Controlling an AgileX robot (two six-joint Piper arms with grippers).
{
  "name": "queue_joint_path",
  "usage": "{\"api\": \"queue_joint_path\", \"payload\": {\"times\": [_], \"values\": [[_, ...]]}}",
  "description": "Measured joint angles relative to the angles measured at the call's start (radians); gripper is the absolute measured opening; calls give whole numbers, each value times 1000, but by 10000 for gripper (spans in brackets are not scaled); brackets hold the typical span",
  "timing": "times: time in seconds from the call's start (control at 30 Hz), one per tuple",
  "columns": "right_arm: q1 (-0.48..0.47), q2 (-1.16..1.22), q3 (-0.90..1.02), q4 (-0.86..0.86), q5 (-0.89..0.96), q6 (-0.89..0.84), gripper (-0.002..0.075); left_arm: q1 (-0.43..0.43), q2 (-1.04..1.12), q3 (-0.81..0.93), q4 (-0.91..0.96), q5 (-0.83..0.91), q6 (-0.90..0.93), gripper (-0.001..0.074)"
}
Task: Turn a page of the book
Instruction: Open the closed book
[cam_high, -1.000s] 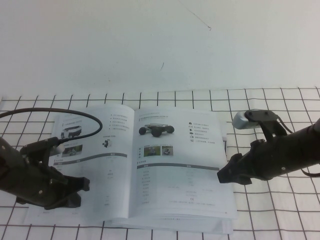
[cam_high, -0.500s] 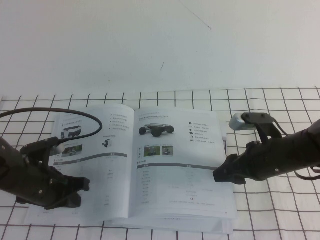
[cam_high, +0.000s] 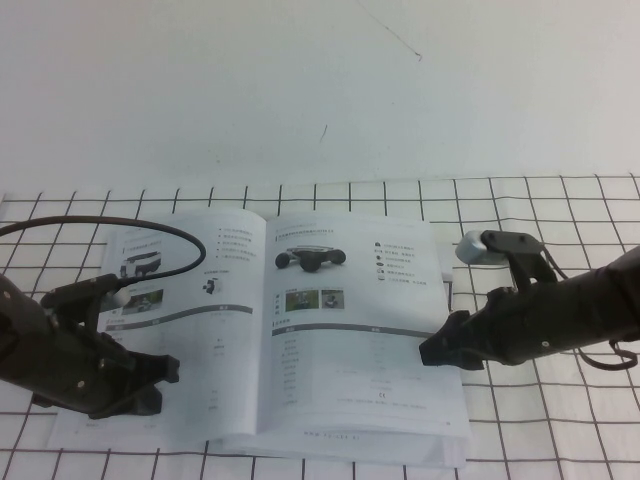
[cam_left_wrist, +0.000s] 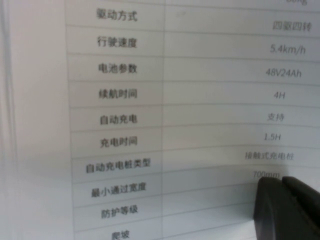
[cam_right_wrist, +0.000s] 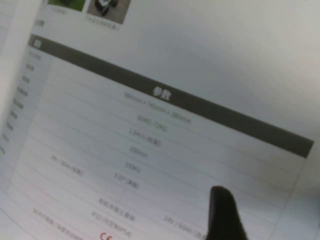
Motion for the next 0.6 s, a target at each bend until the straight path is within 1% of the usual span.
{"api": "queue_joint_path", "payload": {"times": [0.33,0.5,0.6], "values": [[2,9,0,224,121,-183,400,0,0,0,-2,0,5,-4],[2,9,0,239,117,-210,400,0,0,0,-2,0,5,-4],[-5,3,0,172,80,-207,400,0,0,0,-2,0,7,-4]]}}
